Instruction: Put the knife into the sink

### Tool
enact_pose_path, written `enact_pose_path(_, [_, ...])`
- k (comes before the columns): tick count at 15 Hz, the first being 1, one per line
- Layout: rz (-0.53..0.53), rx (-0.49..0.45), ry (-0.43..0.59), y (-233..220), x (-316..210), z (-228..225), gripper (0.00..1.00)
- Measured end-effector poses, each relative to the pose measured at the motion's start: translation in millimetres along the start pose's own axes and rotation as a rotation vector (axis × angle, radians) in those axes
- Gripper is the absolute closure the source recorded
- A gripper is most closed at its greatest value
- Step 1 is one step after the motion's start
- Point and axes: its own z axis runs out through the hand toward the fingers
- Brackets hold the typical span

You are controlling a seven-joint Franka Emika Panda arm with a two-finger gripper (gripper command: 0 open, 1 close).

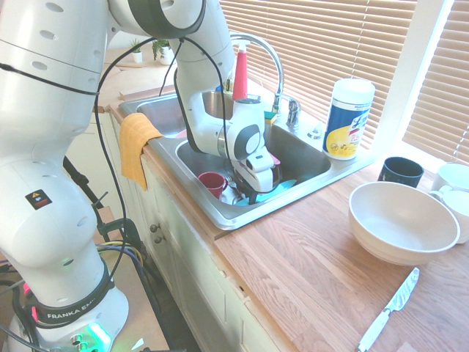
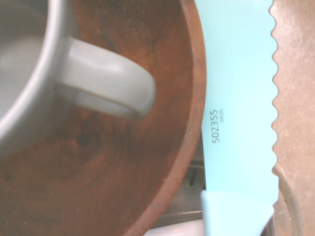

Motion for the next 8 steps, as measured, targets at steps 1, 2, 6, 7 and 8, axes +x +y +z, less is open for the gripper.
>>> enact_pose_path(1, [-0.005, 0.013, 0.006, -2.0, 1.7, -5.4, 0.00])
enact_pose_path(2, [-0.011, 0.025, 0.010, -4.1, 2.5, -12.4, 0.00])
enact_pose_path(6, [-0.048, 0.046, 0.032, -7.0, 0.6, -79.7, 0.00])
enact_pose_path(7, [-0.062, 0.043, 0.033, -7.3, -0.7, -106.2, 0.00])
enact_pose_path(8, [-0.076, 0.044, 0.031, -7.3, -3.1, -133.4, 0.00])
